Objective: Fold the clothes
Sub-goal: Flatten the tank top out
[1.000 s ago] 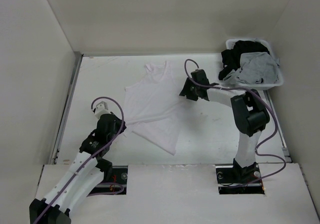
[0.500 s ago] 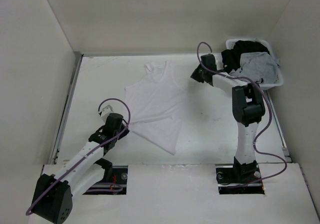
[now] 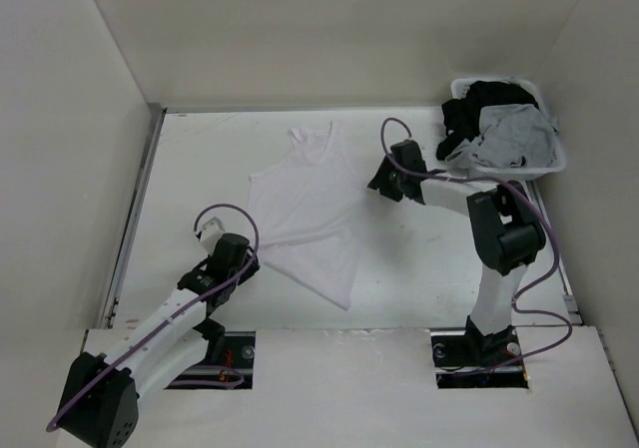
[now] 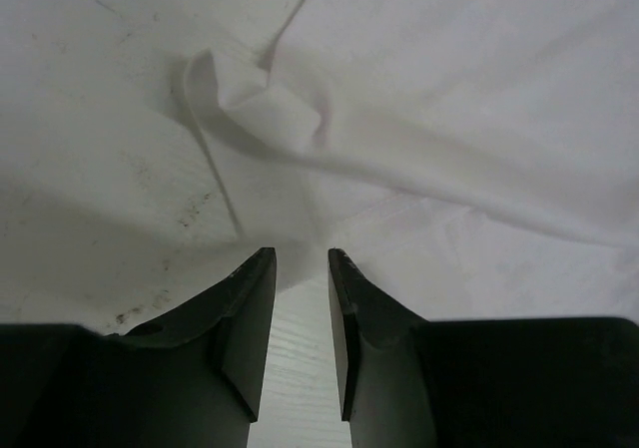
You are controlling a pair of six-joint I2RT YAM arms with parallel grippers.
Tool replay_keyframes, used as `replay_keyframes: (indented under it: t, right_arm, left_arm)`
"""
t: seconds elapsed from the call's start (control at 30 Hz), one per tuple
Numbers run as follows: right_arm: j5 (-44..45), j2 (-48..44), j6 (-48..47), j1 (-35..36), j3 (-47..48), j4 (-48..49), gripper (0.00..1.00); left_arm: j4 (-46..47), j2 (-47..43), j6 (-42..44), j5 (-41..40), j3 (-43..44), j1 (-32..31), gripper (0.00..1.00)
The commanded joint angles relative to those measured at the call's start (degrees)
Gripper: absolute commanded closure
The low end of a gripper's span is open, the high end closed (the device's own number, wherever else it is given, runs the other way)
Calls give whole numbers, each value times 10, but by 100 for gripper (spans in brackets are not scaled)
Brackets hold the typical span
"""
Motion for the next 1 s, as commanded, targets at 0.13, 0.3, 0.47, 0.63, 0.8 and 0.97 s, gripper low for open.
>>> replay_keyframes:
  t: [0.13, 0.3, 0.47, 0.63, 0.8, 0.97]
  right_arm:
    - [-4, -84, -9, 79, -86, 30, 42]
    - [-25, -63, -9, 99, -89, 15, 41]
    - [-42, -40, 0, 109, -78, 21, 56]
    - [-43, -19, 9, 109, -54, 26, 83]
    - [-37, -20, 18, 85, -49, 48, 92]
    - [-43, -19, 26, 41, -35, 71, 94]
  left_arm:
    - [-69, 20, -65, -38, 21, -13, 75]
    - [-72, -1, -99, -37, 2, 0, 74]
    - [-69, 15, -102, -20, 2, 5, 74]
    - [-63, 31, -98, -1, 5, 13, 75]
    - [-28, 50, -96, 19, 1, 15, 81]
    - [26, 60, -94, 46, -16, 21, 95]
